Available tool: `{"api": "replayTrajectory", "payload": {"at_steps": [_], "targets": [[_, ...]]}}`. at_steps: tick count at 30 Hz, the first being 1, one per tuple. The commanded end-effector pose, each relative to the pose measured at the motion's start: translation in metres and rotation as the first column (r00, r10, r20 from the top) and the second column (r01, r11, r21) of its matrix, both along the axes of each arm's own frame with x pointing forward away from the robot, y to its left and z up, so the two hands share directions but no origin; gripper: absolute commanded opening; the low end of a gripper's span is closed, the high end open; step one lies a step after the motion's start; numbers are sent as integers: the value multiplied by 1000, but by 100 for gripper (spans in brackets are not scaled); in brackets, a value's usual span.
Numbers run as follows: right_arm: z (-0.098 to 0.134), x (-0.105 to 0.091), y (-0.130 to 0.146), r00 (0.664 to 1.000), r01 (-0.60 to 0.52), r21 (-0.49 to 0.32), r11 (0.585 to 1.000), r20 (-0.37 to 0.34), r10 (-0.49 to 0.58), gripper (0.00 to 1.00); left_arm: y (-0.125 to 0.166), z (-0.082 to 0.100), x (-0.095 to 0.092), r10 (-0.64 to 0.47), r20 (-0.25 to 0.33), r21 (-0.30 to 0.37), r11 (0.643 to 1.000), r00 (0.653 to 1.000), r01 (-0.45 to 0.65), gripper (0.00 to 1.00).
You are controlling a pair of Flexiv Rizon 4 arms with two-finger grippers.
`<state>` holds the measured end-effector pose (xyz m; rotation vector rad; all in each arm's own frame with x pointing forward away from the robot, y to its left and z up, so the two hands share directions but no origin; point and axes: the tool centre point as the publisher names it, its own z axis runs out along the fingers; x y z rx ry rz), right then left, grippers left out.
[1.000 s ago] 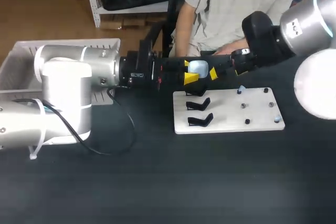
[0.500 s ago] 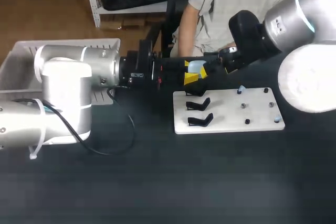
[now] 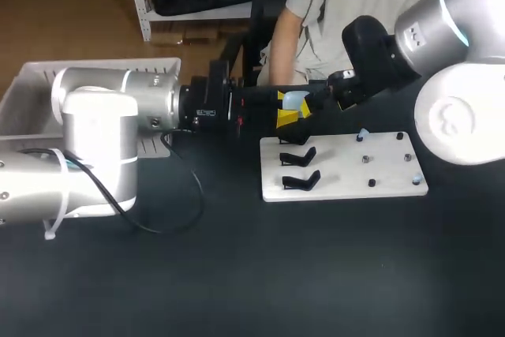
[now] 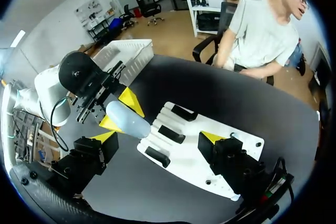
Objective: Pick up each earbud case from the left stands, insert the matching earbuds, close the lid, and place the case in the box.
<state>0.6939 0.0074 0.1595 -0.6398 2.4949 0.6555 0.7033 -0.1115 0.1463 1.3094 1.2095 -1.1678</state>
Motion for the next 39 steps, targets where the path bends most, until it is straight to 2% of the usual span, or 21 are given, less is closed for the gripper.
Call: {"api": "replayTrajectory", "payload": {"at_steps": [1,10,18,22,25,32,36,39], "targets": [[0,2,2,1000,2,-4,1000,0,-2,100,-1,-1,1,0,2,-3,1000,1000,0,0],[3,7,1,1000,22,-1,1000,19,-22,100,-1,-1,1,0,2,-3,1000,1000,0,0],[34,10,-17,989,87,43,995,117,-92,100,-1,-1,1,0,2,-3,1000,1000,0,0],[39,6,-41,976,142,-69,987,175,-128,100,-1,-1,1,0,2,-3,1000,1000,0,0],[35,1,-64,974,176,-173,969,174,-146,100,-1,-1,1,0,2,-3,1000,1000,0,0],[11,-13,-126,963,270,-377,886,88,-256,100,-1,-1,1,0,2,-3,1000,1000,0,0],[-6,-23,-151,949,289,-390,874,-5,-316,100,-1,-1,1,0,2,-3,1000,1000,0,0],[-20,-30,-165,939,294,-427,855,-38,-342,100,-1,-1,1,0,2,-3,1000,1000,0,0]]}}
